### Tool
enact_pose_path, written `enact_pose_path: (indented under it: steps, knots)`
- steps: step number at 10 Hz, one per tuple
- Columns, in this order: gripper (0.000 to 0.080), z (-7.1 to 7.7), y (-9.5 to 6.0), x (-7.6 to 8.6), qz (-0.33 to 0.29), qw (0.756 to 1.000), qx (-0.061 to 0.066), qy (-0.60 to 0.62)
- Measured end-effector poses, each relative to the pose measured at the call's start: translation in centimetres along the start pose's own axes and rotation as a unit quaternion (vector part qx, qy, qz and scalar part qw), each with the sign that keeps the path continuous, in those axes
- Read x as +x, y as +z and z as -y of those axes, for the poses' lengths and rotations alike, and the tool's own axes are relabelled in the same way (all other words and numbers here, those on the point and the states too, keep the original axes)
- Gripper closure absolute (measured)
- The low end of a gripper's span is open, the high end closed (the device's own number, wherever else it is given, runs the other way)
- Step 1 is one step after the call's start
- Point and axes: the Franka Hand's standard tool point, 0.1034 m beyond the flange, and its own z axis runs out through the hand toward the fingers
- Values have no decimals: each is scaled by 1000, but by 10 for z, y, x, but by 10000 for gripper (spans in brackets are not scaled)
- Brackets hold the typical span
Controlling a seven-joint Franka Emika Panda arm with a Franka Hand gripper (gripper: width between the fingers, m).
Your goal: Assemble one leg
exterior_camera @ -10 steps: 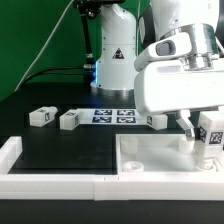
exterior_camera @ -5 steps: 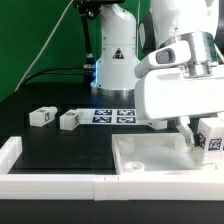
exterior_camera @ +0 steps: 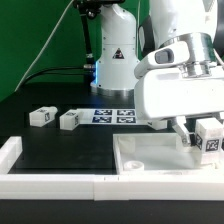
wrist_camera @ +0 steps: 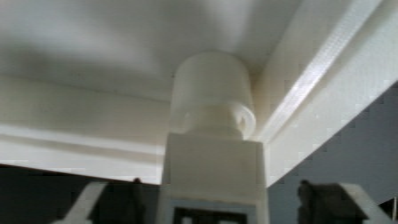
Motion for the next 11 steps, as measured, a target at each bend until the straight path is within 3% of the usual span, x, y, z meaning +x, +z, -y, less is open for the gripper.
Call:
enact_pose_path:
  steps: [1,3,5,6,8,11]
  knots:
    - [188,0,0,0,0,1000,0,0]
    - [162,0,0,0,0,1000,0,0]
    - [152,-3,-7,3,3,1000,-1,-1]
    - [151,-2,-22,10,10,1000,0,-5]
    - [151,-4,-37,21,19,1000,1,-8]
    - [151,-2,-33,17,33,999,5,-8]
